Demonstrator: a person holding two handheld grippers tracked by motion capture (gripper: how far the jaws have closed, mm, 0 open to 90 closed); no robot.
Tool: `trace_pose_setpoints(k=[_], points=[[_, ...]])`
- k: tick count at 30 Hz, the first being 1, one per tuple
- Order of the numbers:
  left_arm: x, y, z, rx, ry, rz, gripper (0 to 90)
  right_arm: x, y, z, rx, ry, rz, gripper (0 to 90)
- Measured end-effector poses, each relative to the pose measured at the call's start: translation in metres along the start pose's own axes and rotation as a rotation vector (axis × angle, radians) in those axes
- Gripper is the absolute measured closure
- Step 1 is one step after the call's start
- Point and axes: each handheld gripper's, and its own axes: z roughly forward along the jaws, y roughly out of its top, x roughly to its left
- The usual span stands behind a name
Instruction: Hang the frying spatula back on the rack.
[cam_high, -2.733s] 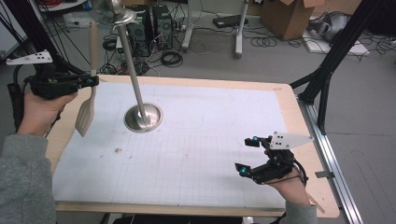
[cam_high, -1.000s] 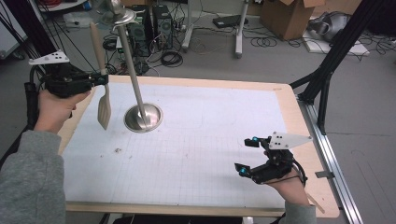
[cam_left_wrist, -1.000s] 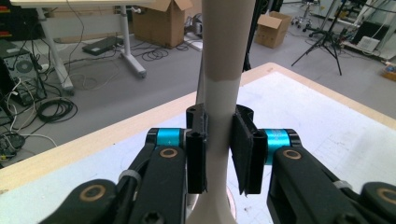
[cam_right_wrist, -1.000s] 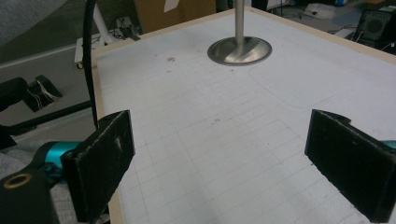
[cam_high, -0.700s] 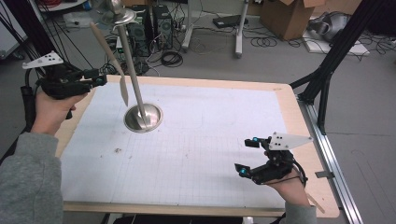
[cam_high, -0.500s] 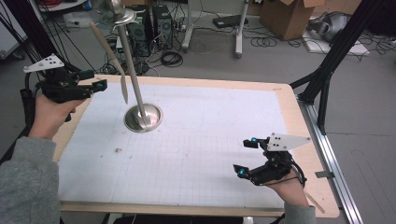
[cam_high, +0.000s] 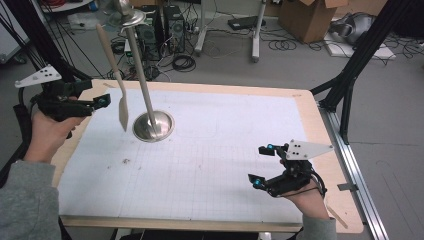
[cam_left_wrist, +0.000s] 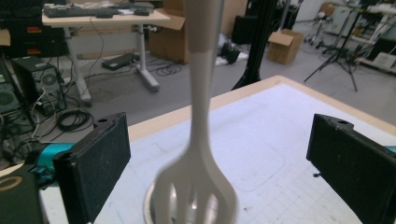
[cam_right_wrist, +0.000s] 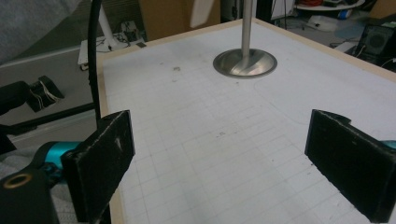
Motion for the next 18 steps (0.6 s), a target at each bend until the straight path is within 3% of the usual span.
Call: trace_pose_setpoints(k=[6, 14, 18], points=[[-0.016, -0.009, -0.014, -0.088, -0.016, 0.01, 5.9, 0.0, 0.005, -0.002, -0.022, 0.003, -0.012, 7.2], [-0.036, -0.024, -0.023, -0.073, -0.022, 0.044, 5.7, -0.005, 0.009, -0.007, -0.069, 0.005, -0.015, 7.2], [-0.044, -0.033, -0.024, -0.059, -0.02, 0.04, 5.7, -0.006, 0.011, -0.009, -0.085, 0.001, -0.012, 7.2]])
